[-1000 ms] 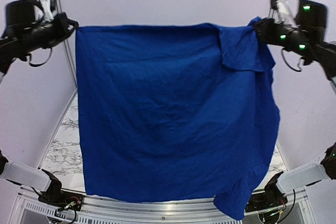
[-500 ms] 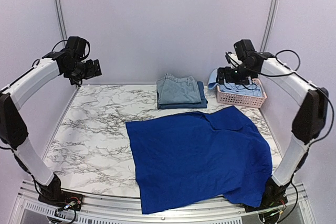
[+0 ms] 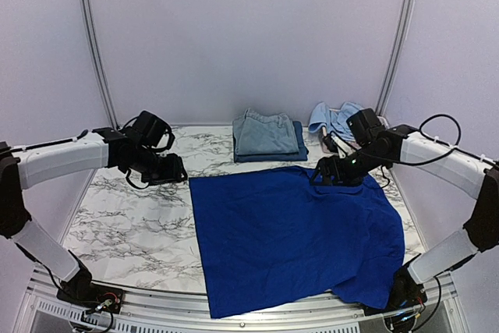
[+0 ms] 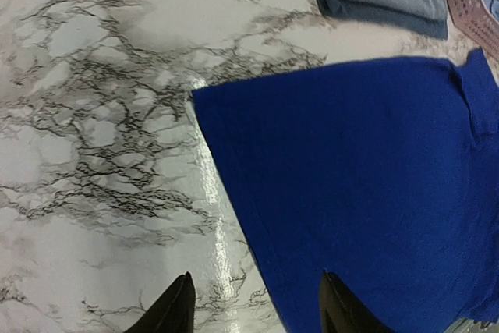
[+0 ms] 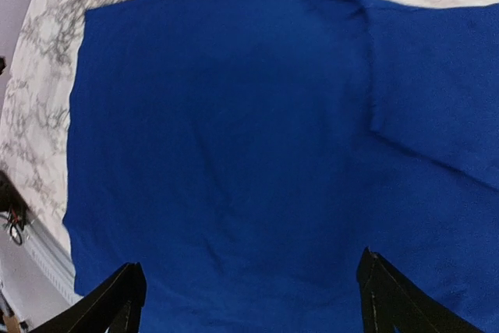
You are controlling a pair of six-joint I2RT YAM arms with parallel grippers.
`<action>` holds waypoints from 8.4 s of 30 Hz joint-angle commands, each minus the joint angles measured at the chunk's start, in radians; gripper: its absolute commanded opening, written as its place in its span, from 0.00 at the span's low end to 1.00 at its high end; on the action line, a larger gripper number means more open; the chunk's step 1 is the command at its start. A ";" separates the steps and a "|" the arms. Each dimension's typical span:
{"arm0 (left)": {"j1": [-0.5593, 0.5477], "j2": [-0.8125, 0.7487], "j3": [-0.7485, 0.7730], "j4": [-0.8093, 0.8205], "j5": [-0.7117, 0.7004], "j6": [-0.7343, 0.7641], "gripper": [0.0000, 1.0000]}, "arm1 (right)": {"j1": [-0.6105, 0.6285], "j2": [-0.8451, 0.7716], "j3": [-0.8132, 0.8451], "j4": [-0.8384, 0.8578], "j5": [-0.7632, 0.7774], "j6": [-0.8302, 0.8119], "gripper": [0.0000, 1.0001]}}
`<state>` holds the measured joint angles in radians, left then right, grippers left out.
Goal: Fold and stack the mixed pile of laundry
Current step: Move the flattened T-shirt to the center of the board, then pick up the flattened T-shirt from the center of the board, then fold the flattened T-shirt at the center of the board.
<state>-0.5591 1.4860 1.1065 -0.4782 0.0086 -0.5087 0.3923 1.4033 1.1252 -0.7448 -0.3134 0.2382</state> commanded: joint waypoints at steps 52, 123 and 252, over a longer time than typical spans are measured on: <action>0.369 0.481 0.465 -0.102 0.083 0.145 0.25 | 0.386 0.404 0.231 0.305 -0.141 0.188 0.63; 0.171 -0.515 -0.575 -0.324 0.206 -0.375 0.57 | 0.554 -0.223 -0.454 -0.085 0.147 0.977 0.12; 0.296 -0.017 -0.126 -0.111 0.191 -0.242 0.00 | -0.015 0.084 0.013 -0.028 0.134 0.469 0.00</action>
<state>-0.2710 1.4193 0.9375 -0.6346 0.2207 -0.7906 0.3992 1.4540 1.0981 -0.8234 -0.1822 0.7433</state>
